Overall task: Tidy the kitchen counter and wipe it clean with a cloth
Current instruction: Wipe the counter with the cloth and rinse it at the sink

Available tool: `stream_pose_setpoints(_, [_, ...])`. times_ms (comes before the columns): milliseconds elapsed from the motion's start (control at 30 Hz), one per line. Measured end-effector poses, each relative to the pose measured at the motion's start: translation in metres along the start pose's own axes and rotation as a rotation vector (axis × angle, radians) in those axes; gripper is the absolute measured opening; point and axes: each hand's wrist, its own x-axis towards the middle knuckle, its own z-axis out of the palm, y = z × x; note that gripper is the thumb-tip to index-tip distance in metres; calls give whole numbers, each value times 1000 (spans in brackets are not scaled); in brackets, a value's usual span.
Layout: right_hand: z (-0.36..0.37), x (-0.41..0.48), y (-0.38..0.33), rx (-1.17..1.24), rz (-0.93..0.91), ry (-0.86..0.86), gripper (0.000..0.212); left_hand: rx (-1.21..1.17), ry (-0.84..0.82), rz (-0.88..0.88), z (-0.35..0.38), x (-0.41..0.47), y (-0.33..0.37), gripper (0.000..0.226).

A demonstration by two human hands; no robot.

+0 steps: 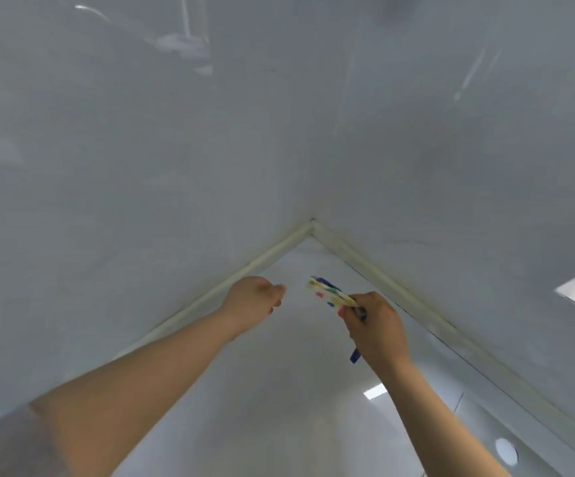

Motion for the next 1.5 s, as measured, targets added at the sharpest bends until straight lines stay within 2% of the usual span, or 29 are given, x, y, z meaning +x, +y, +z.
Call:
stream_pose_setpoints(133, [8,47,13,55,119,-18,24,357,87,132,-4,28,-22,11])
stream_pose_setpoints(300, [33,117,22,-157,60,112,17,597,62,196,-8,65,-35,40])
stream_pose_setpoints(433, [59,161,26,-338,0,203,19,803,42,308,-5,90,-43,52])
stream_pose_setpoints(533, [75,180,28,-500,-4,175,16,898,-5,343,-2,100,-57,55])
stream_pose_setpoints(600, [88,186,32,-596,-66,140,25,955,-34,365,0,107,-68,58])
stream_pose_setpoints(700, [105,192,44,-665,-213,221,40,984,-20,411,5,113,-81,60])
stream_pose_setpoints(800, [113,197,50,-614,-259,264,41,979,-5,448,6,114,-88,60])
stream_pose_setpoints(933, [114,195,50,-522,-256,247,32,965,17,520,5,113,-92,61])
stream_pose_setpoints(1133, [122,179,45,-436,-233,183,38,908,20,562,-3,102,-106,59])
stream_pose_setpoints(1200, [128,166,37,-415,-242,198,40,847,77,612,-10,91,-119,55])
stream_pose_setpoints(1333, [143,143,21,-426,-284,226,40,818,137,618,-25,65,-139,52])
stream_pose_setpoints(1500, [163,110,-3,-421,-216,157,43,835,130,570,-45,42,-160,53])
